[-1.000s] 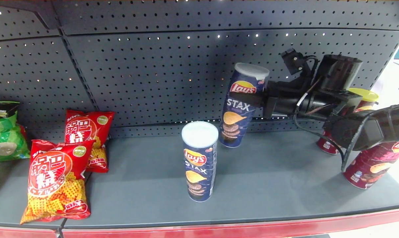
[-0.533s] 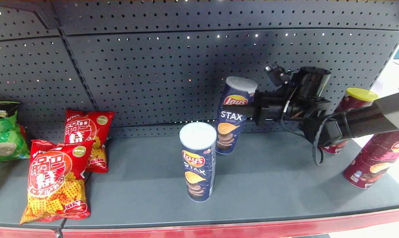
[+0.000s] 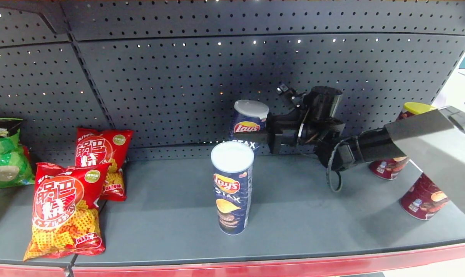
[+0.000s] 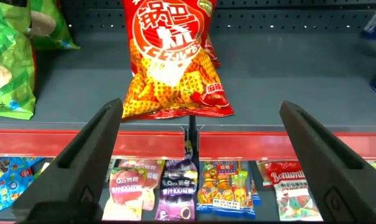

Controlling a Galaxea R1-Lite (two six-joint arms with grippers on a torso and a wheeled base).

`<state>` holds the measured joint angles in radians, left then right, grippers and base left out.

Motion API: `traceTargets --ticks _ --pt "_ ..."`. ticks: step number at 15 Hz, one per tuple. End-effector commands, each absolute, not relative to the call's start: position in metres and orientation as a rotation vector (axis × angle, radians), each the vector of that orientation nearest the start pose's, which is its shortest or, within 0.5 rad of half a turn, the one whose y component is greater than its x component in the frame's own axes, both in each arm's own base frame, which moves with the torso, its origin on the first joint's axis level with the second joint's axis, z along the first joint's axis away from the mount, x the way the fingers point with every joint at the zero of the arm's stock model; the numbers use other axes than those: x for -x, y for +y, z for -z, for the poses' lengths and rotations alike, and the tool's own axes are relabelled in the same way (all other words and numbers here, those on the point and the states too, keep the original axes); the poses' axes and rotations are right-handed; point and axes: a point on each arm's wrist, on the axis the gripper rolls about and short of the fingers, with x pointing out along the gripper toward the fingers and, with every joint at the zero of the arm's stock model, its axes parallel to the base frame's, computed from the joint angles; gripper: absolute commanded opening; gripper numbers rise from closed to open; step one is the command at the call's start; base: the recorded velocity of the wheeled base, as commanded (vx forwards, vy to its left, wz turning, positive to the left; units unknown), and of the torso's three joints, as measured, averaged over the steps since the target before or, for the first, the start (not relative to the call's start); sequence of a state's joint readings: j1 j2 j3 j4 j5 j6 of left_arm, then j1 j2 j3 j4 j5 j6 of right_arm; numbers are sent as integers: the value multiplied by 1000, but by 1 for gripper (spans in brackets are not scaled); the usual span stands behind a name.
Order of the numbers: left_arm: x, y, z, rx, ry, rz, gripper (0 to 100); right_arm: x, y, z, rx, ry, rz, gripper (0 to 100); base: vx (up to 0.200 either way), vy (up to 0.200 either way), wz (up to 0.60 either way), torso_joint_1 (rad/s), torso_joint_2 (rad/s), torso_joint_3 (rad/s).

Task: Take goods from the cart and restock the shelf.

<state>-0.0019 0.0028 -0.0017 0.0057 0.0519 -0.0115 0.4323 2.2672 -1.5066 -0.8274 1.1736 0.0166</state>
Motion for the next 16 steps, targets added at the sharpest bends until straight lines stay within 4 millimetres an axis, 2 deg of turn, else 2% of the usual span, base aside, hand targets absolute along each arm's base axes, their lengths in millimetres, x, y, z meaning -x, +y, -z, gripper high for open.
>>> traceTargets --ticks 1,8,16 --pt "23 1 -75 12 9 -51 100 -410 219 -158 5 -32 -1620 0 0 0 0 0 0 0" --pt "23 1 -75 12 7 -51 100 -421 214 -154 8 -39 -1601 0 0 0 0 0 0 0" --pt "23 1 -75 12 7 -51 100 -416 214 -139 -11 17 -1604 0 0 0 0 0 0 0"
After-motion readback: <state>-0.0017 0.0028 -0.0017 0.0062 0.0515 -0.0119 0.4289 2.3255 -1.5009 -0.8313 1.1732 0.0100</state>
